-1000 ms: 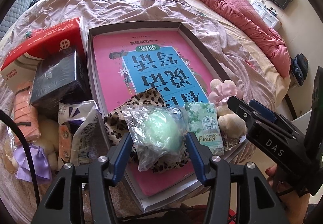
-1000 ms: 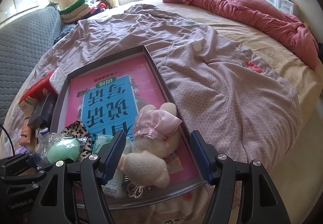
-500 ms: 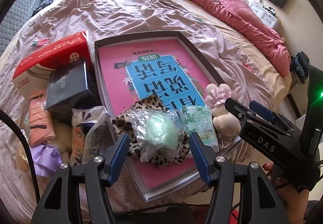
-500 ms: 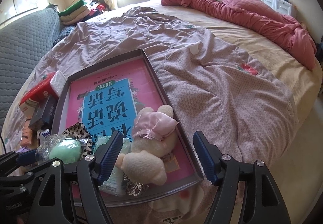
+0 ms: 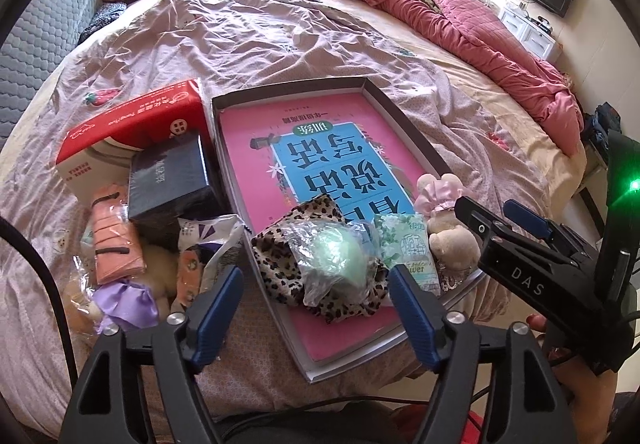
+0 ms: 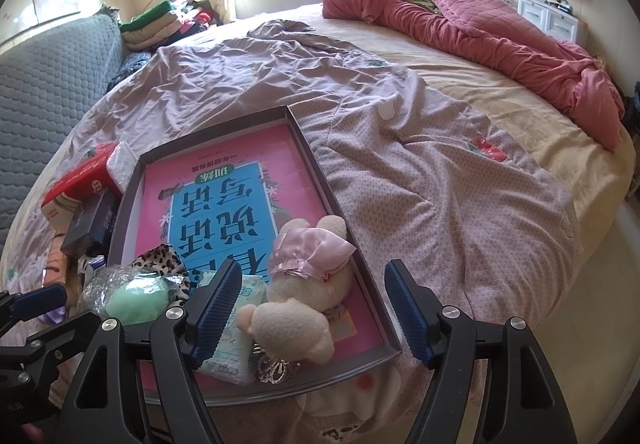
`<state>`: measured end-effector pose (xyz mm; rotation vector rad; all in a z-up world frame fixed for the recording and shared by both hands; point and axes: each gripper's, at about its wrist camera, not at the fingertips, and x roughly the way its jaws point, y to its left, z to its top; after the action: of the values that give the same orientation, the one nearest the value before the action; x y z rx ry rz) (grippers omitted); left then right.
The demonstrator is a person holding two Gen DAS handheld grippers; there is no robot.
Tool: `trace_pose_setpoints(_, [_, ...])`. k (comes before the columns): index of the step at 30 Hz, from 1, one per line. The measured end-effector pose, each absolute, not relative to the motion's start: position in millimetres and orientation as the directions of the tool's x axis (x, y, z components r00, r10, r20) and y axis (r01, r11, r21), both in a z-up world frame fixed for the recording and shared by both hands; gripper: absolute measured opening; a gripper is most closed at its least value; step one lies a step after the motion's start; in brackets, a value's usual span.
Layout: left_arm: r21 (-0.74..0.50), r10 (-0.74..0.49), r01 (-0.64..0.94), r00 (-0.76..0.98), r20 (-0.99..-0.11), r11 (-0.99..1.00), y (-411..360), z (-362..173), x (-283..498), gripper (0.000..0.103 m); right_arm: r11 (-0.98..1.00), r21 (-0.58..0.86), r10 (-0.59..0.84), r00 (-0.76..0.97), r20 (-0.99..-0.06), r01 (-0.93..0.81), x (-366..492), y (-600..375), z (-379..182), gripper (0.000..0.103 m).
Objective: Organize soft objects
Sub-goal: 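Withdraw both open tools from the tray back toward the pile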
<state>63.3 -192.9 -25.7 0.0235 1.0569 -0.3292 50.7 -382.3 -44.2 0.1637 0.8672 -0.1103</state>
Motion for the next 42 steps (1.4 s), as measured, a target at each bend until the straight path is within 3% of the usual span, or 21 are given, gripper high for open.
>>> trace_pose_setpoints(24, [-0.116,-0.220,0.230,0.506,-0.834,0.966,-168,-2,51,0.082,0.987,0.087,-0.030,0.681,-0.732,0.137,41,-370,-16,0.078])
trace_pose_setpoints(42, [-0.110,-0.190,0.174,0.561,-0.806,0.979,-131,28,36,0.082,0.984,0.179,0.102,0.737,-0.668,0.027,28,-337,33,0.078])
